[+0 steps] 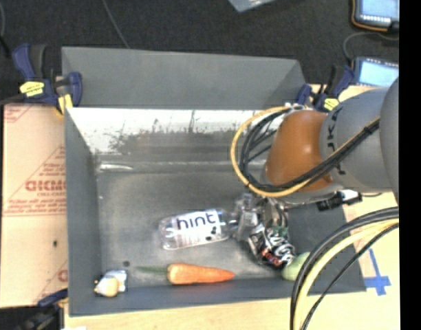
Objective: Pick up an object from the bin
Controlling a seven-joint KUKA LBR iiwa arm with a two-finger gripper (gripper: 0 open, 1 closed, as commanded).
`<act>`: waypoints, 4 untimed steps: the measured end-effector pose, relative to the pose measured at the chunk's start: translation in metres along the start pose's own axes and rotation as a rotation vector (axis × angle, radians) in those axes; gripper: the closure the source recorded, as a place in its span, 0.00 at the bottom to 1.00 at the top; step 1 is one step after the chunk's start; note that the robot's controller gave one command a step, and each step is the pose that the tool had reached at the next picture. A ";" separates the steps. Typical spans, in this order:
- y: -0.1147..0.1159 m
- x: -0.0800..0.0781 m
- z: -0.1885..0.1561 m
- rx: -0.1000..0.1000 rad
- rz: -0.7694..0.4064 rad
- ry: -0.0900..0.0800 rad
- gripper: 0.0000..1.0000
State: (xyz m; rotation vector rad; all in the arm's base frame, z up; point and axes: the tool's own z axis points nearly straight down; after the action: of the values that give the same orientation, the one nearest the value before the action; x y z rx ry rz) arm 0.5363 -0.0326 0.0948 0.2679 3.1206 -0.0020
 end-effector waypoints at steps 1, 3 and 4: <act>0.000 -0.003 -0.014 -0.001 -0.001 -0.010 1.00; 0.000 -0.003 -0.028 -0.001 -0.003 -0.010 1.00; 0.000 -0.003 -0.032 -0.001 -0.003 -0.009 1.00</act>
Offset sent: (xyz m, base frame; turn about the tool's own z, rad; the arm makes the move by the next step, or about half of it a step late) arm -0.0001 -0.0002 0.0187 0.0000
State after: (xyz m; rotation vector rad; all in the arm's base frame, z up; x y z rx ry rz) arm 0.5390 -0.0333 0.1272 0.2617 3.1116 -0.0021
